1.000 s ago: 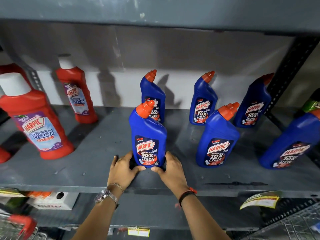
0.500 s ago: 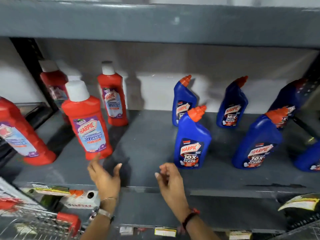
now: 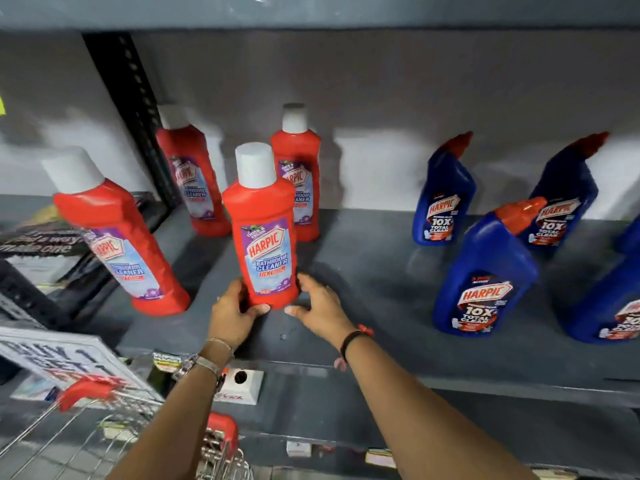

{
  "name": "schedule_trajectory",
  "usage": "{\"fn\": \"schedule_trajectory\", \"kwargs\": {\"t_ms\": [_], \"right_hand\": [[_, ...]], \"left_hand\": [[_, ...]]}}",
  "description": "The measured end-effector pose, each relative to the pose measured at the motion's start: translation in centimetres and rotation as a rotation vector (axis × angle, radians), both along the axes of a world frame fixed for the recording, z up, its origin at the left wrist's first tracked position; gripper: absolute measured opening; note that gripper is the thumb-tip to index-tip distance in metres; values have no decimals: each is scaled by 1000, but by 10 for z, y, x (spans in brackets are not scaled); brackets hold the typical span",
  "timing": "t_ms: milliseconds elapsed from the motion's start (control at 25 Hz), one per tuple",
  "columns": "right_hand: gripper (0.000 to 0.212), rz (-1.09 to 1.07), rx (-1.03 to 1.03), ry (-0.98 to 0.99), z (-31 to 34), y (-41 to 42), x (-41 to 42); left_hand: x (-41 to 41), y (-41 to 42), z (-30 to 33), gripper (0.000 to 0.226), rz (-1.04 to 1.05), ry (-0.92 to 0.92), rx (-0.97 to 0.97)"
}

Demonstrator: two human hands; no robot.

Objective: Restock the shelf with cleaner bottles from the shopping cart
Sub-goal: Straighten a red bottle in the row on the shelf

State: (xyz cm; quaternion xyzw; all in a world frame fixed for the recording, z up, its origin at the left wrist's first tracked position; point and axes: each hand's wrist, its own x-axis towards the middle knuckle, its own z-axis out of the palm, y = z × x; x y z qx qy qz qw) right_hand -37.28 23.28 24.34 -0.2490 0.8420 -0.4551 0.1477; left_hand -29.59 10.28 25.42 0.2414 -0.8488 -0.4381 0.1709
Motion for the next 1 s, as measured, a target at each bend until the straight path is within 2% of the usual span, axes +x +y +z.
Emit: {"fn": "schedule_trajectory", "kwargs": {"t_ms": [120,200,320,400,600,1000], "right_hand": [[53,-121,-85,29,-6,-8,15],[52,-161,-89,62,-7,-8,22],[56,-123,-3,173,-9,-8,26],[52,-133,14,200,-8,-9,27],[51,-159,16,164,-8,-8,27],[50,-173,-43,95,-7,-7,27]], "left_hand": [[8,-11,7,47,-127,-41,4],[13,-11,6,49,-172,-44,-18],[17,-6,-2,54,-160,-42,-111],[16,-6,-3,52,-122,-27,-106],[13,-8,-7,46,-108,-55,-135],[15,-5,-4,47,-136,-37,-165]]}}
